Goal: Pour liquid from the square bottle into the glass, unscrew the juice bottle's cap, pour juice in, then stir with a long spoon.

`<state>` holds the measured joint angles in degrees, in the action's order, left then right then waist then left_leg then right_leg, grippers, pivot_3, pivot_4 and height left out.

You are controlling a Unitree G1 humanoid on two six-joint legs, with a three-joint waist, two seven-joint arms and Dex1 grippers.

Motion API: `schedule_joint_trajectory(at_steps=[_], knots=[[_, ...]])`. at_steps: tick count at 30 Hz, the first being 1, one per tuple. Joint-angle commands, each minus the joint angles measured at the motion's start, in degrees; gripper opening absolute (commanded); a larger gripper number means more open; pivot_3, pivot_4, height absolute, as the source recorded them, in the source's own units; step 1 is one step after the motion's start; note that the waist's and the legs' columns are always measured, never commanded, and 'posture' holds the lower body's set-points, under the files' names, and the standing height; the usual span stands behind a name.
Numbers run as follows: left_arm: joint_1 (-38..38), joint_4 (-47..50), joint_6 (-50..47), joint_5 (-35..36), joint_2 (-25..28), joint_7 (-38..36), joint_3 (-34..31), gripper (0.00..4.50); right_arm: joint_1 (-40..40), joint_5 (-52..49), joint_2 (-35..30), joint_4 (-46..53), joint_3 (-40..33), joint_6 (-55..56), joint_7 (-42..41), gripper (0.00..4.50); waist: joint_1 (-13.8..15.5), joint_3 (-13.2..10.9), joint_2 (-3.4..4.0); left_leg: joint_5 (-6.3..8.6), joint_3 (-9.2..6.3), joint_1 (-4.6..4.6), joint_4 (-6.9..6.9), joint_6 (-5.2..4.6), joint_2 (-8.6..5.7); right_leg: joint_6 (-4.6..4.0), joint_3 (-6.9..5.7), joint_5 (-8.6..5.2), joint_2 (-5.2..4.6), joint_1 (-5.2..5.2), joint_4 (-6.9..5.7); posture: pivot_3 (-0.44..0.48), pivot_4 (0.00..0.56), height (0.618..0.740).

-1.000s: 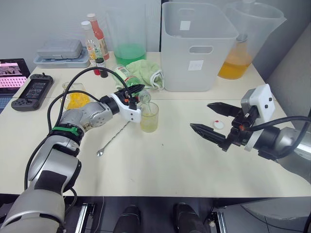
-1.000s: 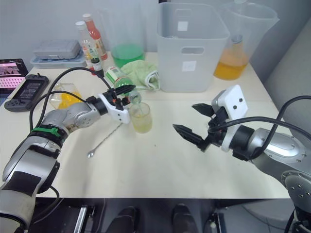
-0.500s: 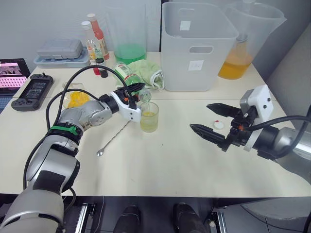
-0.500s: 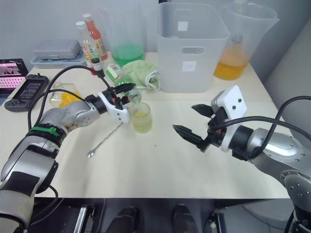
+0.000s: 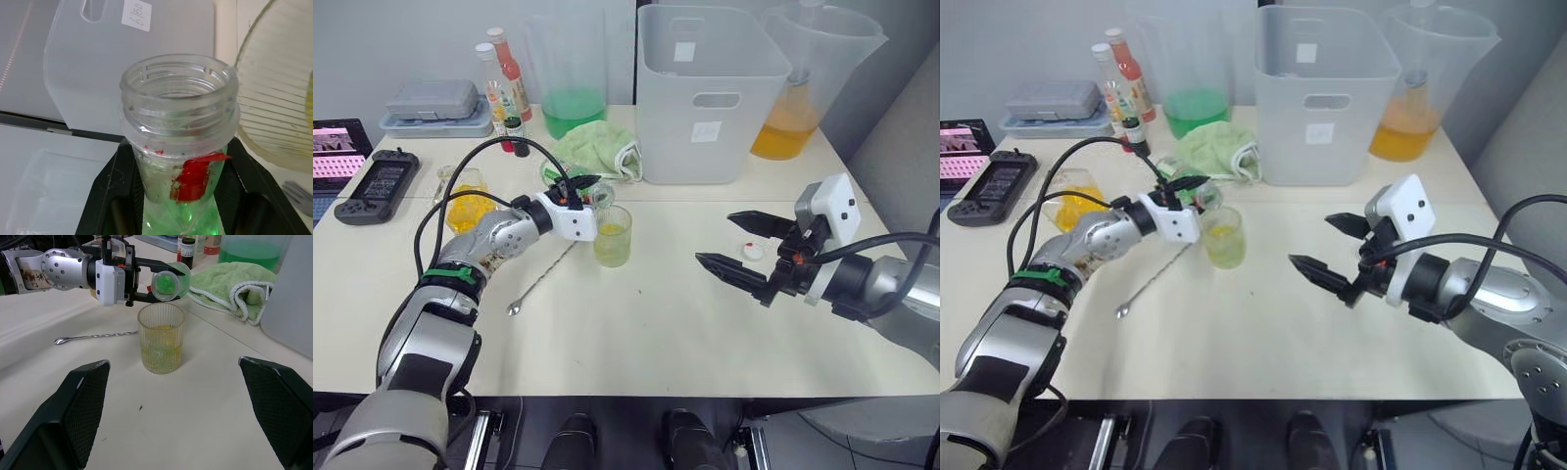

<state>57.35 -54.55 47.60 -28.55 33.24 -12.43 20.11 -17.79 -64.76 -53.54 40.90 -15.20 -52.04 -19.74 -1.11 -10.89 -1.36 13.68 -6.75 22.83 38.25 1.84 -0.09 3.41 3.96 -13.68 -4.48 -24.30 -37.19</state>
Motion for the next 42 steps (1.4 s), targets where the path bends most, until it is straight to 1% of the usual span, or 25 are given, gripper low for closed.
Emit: schedule_joint_trajectory(at_steps=[1,5,6,8,10,12,14,17,19,21,24,27,32,35,36,37,39,42], knots=[[0.82,4.35,-3.65,6.30,-0.32,-2.43,-4.74,1.52,-1.57,0.96,-0.38,-0.08,-0.35,1.25,-1.45,4.48,0.01,0.00,0.00,0.00,0.00,0.00,0.02,0.00,-0.01,0.00,0.00,0.00,-0.01,0.01,0.00,0.000,0.150,0.740],[-0.41,8.85,-10.56,14.73,-2.02,-8.48,-9.22,1.52,-2.16,1.79,-0.24,-1.06,0.01,1.40,-3.14,4.48,-0.04,0.00,0.00,0.00,0.00,0.01,0.06,0.00,0.00,0.00,0.00,0.00,-0.01,0.01,-0.01,0.000,0.150,0.740],[-1.13,11.93,-13.88,18.37,-2.71,-10.44,-11.09,1.52,-2.56,1.99,-0.17,-1.36,0.25,1.45,-3.60,4.48,-0.05,0.00,0.00,0.00,0.00,0.01,0.06,0.00,0.00,0.01,0.00,0.00,0.00,0.01,-0.02,0.000,0.150,0.740],[-2.29,18.83,-23.33,25.54,-4.04,-14.91,-14.40,1.52,-3.54,2.31,-0.08,-2.01,0.77,1.48,-4.61,4.48,-0.14,0.00,0.00,0.00,0.00,0.01,0.08,0.00,0.00,0.01,0.01,0.00,-0.01,0.00,-0.02,0.000,0.150,0.740],[-2.77,25.38,-33.27,31.20,-4.64,-17.88,-17.30,1.52,-5.15,2.60,0.05,-3.10,1.59,1.45,-5.86,4.48,-0.29,0.00,0.00,0.00,-0.01,0.02,0.10,0.00,0.01,0.00,0.00,0.00,0.00,0.00,-0.05,0.000,0.150,0.740],[-3.09,31.09,-41.97,35.21,-4.46,-19.48,-19.56,1.52,-6.76,3.06,0.16,-4.23,2.39,1.34,-7.14,4.48,-0.70,0.00,0.00,0.00,-0.01,0.02,0.14,0.00,0.02,0.01,0.00,0.00,0.01,0.00,-0.06,0.000,0.150,0.740],[-3.54,35.44,-48.06,37.47,-4.07,-19.69,-21.34,1.52,-8.03,3.22,0.40,-5.21,2.82,1.19,-7.99,4.48,-1.06,0.00,0.00,0.00,-0.02,0.01,0.14,-0.01,0.01,0.01,0.00,0.00,0.01,0.01,-0.07,0.000,0.150,0.740],[-5.65,42.88,-59.52,41.08,-1.90,-17.88,-26.06,1.52,-10.63,3.66,0.66,-7.87,3.92,1.39,-11.32,4.48,-1.61,0.00,0.00,0.00,-0.03,-0.01,0.14,-0.01,0.02,0.01,0.00,0.00,0.02,0.01,-0.08,0.000,0.150,0.740],[-9.02,48.85,-69.86,45.02,0.76,-18.84,-28.93,1.52,-12.01,4.99,0.66,-10.08,5.16,1.96,-14.54,4.48,-2.24,0.00,0.01,0.00,-0.02,-0.12,0.14,-0.01,0.04,0.00,0.02,0.00,0.03,0.02,-0.14,0.000,0.150,0.740],[-12.79,55.59,-77.36,49.03,3.03,-19.67,-31.78,1.52,-12.84,5.80,0.90,-11.87,5.99,2.45,-17.59,4.48,-2.87,0.00,0.01,0.01,-0.02,-0.27,0.08,-0.02,0.04,0.00,0.02,0.00,0.03,0.01,-0.41,0.000,0.150,0.740],[-17.03,63.43,-85.37,55.13,5.13,-19.78,-36.47,1.52,-13.60,7.15,1.24,-14.00,6.99,3.03,-21.80,4.48,-2.79,0.00,0.01,0.02,-0.02,-0.34,0.04,-0.03,0.06,0.00,0.01,-0.02,0.04,0.01,-0.44,0.000,0.150,0.740],[-22.15,69.36,-89.83,60.75,7.12,-21.46,-41.78,1.52,-14.94,9.35,1.82,-16.49,8.85,3.94,-25.48,4.48,-2.39,-0.01,0.00,0.02,-0.02,-0.29,0.08,-0.03,0.05,0.00,0.01,-0.02,0.02,0.03,-0.39,0.000,0.150,0.740],[-33.96,74.99,-92.29,63.30,11.19,-21.95,-51.00,1.52,-18.88,11.70,4.43,-20.10,13.41,4.48,-31.81,4.48,-2.35,-0.01,0.00,0.02,0.04,-0.41,0.04,-0.02,0.08,-0.02,0.02,-0.02,0.02,0.05,-0.38,0.000,0.150,0.740],[-40.31,76.12,-95.37,67.54,12.04,-22.44,-59.87,1.52,-20.75,12.20,5.57,-20.84,15.29,3.78,-34.48,4.48,-2.42,-0.01,0.00,0.02,0.08,-0.48,-0.02,-0.03,0.14,-0.07,0.02,-0.05,0.05,0.04,-0.40,0.000,0.150,0.740],[-42.87,76.22,-95.17,67.82,11.87,-22.23,-63.76,1.52,-21.37,12.75,6.20,-21.31,15.83,3.82,-34.63,4.48,-2.39,-0.01,0.00,0.02,0.09,-0.46,-0.03,-0.02,0.15,-0.08,0.01,-0.06,0.05,0.04,-0.40,0.000,0.150,0.740],[-44.69,76.33,-94.83,67.92,11.83,-22.00,-66.23,1.52,-21.78,13.19,6.67,-21.66,16.16,3.84,-34.72,4.48,-2.48,-0.01,-0.02,0.02,0.09,-0.46,-0.03,-0.02,0.16,-0.08,0.01,-0.06,0.05,0.03,-0.38,0.000,0.150,0.740],[-47.30,76.35,-93.86,69.30,11.19,-21.93,-70.19,1.52,-22.55,14.47,7.52,-22.38,16.96,4.24,-35.29,4.48,-2.33,-0.01,-0.03,0.03,0.11,-0.47,-0.03,-0.02,0.18,-0.09,0.00,-0.06,0.05,0.03,-0.37,0.000,0.150,0.740],[-50.19,72.83,-90.72,68.32,10.50,-21.66,-74.72,1.52,-23.50,15.86,8.70,-23.39,18.03,4.55,-36.97,4.48,-1.63,-0.01,-0.03,0.03,0.15,-0.48,-0.03,-0.01,0.17,-0.09,0.01,-0.06,0.02,0.06,-0.33,0.000,0.150,0.740]])
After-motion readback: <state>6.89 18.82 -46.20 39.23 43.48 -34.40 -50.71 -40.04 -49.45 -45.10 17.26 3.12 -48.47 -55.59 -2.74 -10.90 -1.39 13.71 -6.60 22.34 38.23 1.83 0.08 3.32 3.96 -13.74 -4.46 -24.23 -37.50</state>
